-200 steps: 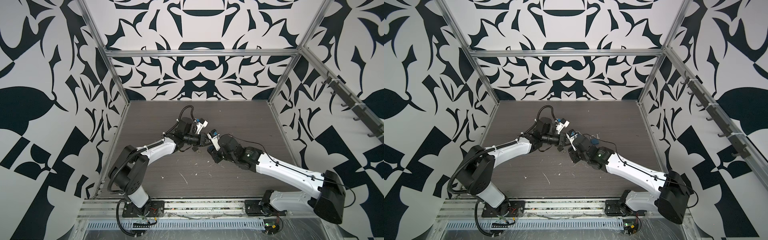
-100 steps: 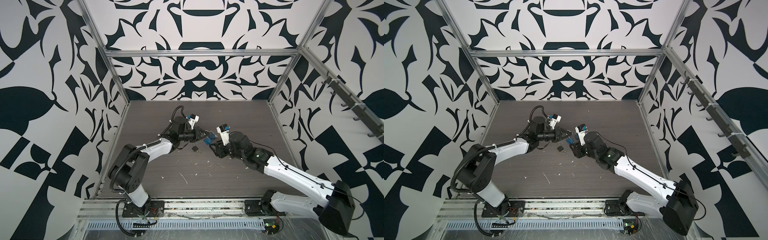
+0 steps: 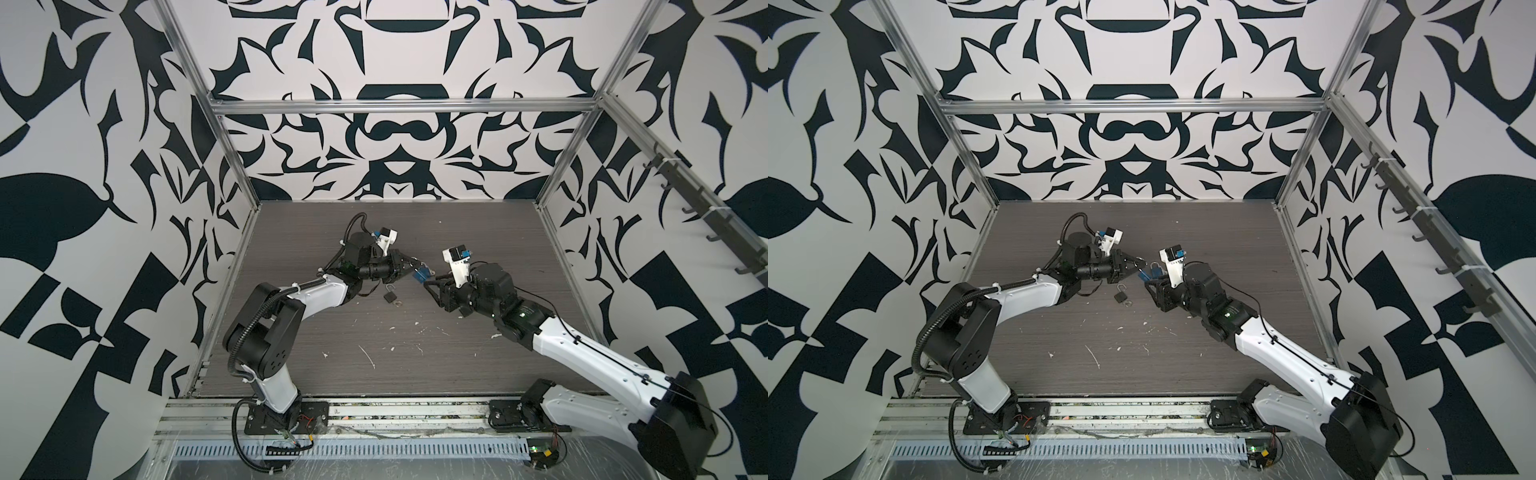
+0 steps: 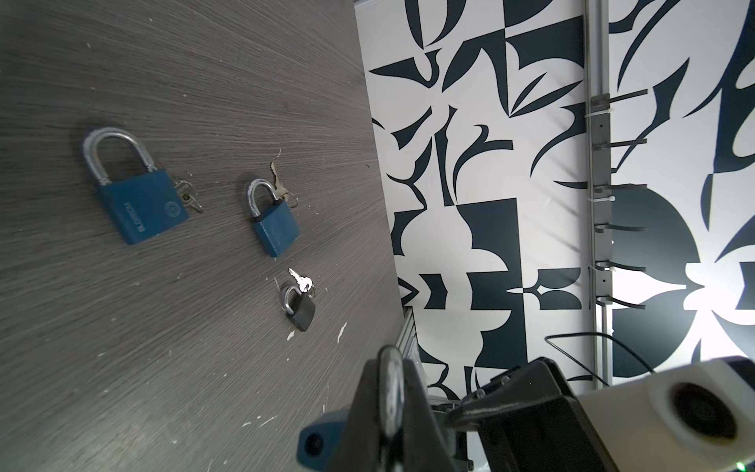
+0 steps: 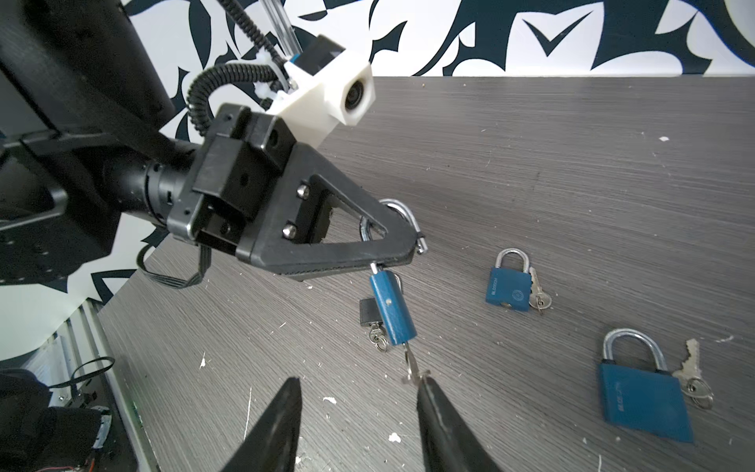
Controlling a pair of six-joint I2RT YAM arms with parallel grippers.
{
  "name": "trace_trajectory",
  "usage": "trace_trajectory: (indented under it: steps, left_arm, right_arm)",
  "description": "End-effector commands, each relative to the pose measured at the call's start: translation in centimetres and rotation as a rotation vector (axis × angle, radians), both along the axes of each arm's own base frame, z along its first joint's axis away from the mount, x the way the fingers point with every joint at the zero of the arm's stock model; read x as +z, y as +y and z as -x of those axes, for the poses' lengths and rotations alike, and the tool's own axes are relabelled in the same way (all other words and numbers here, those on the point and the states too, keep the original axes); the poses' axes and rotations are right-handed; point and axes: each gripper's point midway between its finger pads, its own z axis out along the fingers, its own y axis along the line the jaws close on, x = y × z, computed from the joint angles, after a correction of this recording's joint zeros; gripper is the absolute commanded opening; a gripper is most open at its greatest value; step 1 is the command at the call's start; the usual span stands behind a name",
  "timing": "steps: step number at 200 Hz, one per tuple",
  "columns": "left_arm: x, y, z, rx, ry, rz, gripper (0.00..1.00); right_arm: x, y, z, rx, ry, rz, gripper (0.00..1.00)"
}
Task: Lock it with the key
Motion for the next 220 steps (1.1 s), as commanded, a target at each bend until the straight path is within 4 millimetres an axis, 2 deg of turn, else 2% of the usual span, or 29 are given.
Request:
trace_trajectory:
  steps: [1, 26, 93, 172, 220]
  left_arm:
    - [2.6, -0.6, 0.1, -0.031, -0.033, 0.05, 0.0]
    - [3.0, -0.6, 0.4, -0.044, -0.036, 0.045, 0.0]
    - [3.4, -0.2, 1.4, -0.074, -0.044, 0.014, 0.0]
    - [4.7, -0.3, 1.5, -0.081, -0.062, 0.031, 0.0]
    - [5.0, -0.2, 1.6, -0.08, -0.067, 0.038, 0.0]
  right_arm:
    - [1.9, 1.1, -0.8, 0.041, -0.084, -0.027, 0.48]
    - [1.9, 1.6, -1.4, 0.057, -0.094, -0.01, 0.47]
    - [2.6, 1.2, -2.5, 0.045, -0.113, -0.007, 0.45]
    - [2.1, 2.5, -2.9, 0.096, -0.08, -0.015, 0.3]
    - [1.8, 2.7, -3.0, 0.102, -0.069, -0.018, 0.28]
